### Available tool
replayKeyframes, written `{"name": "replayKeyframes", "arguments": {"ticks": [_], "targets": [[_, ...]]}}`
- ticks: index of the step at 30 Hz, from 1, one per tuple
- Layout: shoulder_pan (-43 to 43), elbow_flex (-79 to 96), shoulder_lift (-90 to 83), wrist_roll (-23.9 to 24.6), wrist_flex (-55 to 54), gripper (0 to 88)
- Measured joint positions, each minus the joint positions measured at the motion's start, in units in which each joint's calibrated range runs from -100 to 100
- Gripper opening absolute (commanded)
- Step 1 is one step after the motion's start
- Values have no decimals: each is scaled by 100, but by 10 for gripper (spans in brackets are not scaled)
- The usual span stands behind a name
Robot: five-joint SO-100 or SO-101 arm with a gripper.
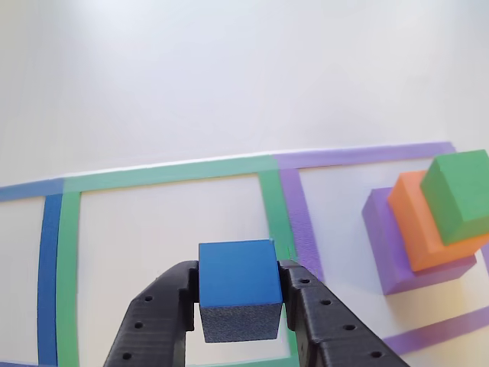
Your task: Tower of hanoi
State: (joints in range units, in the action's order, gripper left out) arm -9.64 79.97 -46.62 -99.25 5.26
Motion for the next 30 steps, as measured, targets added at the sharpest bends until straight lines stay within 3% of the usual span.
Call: {"name": "replayKeyframes", "arguments": {"ticks": [24,30], "targets": [[429,791,3447,0,-4825,37],[489,482,4414,0,-5574,38]]}}
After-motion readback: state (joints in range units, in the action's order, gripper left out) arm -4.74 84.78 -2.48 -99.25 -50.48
